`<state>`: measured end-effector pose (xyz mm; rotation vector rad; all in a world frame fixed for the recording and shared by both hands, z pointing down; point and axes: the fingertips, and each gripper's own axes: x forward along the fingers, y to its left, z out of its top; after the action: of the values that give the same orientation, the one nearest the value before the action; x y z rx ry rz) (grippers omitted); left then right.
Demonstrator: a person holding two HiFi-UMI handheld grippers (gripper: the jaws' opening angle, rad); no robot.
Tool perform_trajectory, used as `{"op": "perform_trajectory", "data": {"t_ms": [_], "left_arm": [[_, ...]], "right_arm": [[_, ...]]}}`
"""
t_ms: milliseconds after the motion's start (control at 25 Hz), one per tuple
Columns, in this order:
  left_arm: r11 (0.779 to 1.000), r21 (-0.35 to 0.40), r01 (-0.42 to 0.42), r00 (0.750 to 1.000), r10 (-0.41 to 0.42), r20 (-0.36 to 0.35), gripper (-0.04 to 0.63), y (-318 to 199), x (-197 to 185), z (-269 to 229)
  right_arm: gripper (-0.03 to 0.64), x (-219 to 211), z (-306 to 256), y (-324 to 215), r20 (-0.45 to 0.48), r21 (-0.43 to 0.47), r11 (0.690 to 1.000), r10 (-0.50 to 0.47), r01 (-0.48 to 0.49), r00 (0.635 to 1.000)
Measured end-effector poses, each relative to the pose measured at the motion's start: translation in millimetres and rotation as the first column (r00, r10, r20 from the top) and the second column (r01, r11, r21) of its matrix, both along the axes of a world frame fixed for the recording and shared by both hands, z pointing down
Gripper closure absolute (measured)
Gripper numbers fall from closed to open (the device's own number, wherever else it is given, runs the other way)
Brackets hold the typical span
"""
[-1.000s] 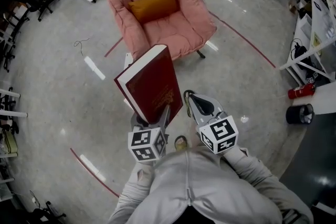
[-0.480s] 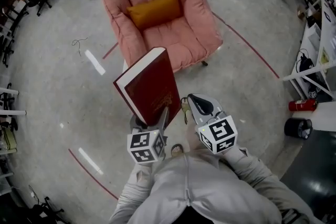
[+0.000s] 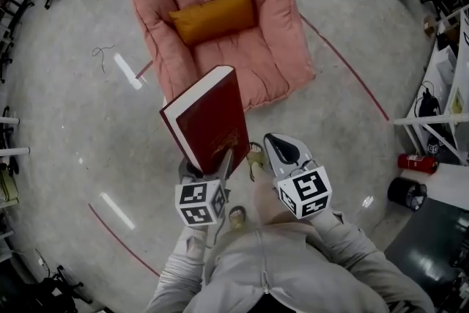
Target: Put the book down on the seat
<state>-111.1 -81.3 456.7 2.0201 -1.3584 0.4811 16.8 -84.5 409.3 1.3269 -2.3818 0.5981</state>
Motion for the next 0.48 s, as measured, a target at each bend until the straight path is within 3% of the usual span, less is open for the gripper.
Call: {"op": "perform_trajectory", "data": {"t_ms": [480], "left_arm": [[0.99, -0.139, 0.024, 1.0, -0.025, -0.004, 0.25, -74.7, 31.1, 83.9]], "right_arm": [[0.617, 22.2, 60.7, -70.7, 0.003, -0.094, 0.995, -0.017, 0.018, 1.0]]}}
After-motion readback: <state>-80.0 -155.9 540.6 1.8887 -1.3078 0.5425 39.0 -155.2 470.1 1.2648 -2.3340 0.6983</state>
